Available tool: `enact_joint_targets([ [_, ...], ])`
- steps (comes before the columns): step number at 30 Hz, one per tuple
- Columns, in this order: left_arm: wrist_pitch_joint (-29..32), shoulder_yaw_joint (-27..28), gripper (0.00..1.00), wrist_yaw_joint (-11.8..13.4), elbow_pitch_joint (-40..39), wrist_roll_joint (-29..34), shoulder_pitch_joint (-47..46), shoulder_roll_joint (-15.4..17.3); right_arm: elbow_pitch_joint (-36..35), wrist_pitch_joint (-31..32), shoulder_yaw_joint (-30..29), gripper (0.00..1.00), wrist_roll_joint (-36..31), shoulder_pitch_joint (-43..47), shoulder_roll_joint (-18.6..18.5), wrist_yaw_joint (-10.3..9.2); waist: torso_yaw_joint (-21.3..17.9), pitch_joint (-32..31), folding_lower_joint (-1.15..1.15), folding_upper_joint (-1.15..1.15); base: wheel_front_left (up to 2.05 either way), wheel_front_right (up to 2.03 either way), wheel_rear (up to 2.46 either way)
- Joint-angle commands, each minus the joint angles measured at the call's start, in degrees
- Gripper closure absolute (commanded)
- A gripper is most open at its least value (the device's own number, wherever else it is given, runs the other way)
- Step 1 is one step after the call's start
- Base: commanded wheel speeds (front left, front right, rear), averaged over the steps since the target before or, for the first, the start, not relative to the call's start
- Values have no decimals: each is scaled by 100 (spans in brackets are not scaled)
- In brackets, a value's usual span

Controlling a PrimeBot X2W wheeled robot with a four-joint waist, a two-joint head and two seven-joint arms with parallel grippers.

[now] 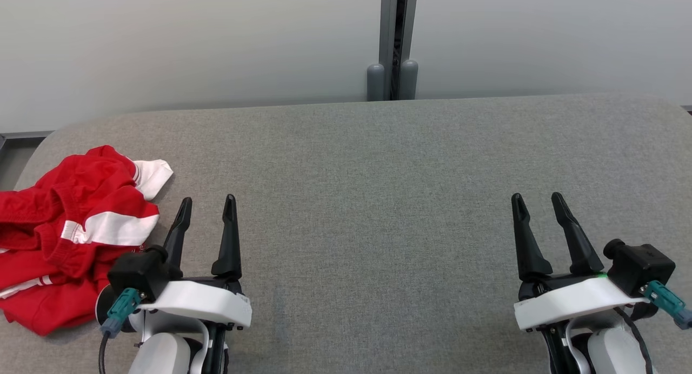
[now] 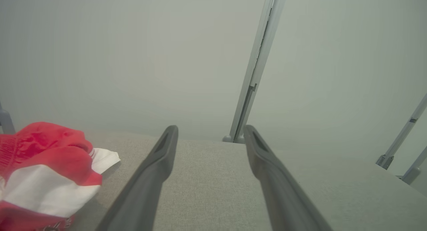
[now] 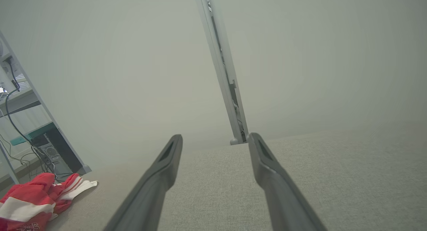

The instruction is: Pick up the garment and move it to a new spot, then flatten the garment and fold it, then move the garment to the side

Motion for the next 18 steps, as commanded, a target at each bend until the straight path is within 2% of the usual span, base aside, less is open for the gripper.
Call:
enact_joint_targets([
  [1, -45, -13, 0, 46, 34, 131, -166, 27, -8, -65, 5, 0, -153, -109, -57, 36, 1, 7, 0, 0, 0, 0, 0],
  [18, -259, -101, 0, 202, 144, 669, -275, 36, -112, -236, 21, 0, -951, -210, -69, 35, -10, 129, 0, 0, 0, 0, 0],
])
